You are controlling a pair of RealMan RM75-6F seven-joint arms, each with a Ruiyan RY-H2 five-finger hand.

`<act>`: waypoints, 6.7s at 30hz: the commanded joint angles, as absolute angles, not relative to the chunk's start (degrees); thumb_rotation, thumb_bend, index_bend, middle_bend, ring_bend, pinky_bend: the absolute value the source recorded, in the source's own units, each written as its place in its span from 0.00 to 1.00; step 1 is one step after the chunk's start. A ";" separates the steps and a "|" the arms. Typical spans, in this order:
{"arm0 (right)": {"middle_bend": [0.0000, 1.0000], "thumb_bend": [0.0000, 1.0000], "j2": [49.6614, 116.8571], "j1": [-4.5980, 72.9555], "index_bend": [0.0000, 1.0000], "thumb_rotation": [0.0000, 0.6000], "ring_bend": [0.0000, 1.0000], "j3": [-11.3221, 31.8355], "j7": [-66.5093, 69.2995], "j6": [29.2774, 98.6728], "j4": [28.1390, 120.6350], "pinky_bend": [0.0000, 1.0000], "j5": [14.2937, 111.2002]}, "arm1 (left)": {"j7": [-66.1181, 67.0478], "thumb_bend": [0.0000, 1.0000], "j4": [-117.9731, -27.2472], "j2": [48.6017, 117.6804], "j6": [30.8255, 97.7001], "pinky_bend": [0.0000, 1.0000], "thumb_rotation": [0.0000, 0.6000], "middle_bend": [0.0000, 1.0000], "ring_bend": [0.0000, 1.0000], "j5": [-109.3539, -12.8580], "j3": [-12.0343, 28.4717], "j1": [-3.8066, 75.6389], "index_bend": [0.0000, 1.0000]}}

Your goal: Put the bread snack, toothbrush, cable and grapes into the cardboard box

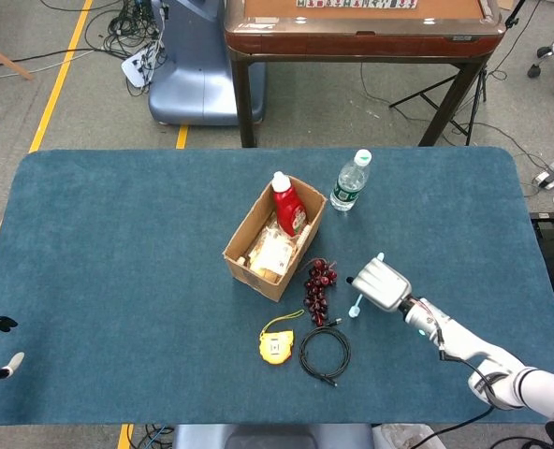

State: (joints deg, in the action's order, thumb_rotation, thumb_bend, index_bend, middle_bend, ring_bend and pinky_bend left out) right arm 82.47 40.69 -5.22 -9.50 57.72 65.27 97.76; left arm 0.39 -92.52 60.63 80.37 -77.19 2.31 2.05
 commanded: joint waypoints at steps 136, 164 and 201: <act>1.00 0.15 73.67 38.42 0.48 1.00 1.00 -11.04 -15.82 54.09 88.31 0.99 107.69 | -2.36 0.21 -90.90 60.17 80.09 0.49 1.00 0.41 0.31 -75.80 2.17 0.94 0.38; 1.00 0.28 76.72 40.70 0.50 1.00 1.00 -10.16 -16.71 48.06 87.90 0.99 104.24 | -3.74 0.21 -89.96 59.85 80.04 0.49 1.00 0.41 0.31 -75.56 2.18 0.13 0.38; 1.00 0.42 76.55 39.54 0.64 1.00 1.00 -11.95 -11.63 54.47 86.70 1.00 106.76 | -4.55 0.21 -89.75 60.24 81.99 0.49 1.00 0.41 0.32 -77.37 2.54 -0.30 0.39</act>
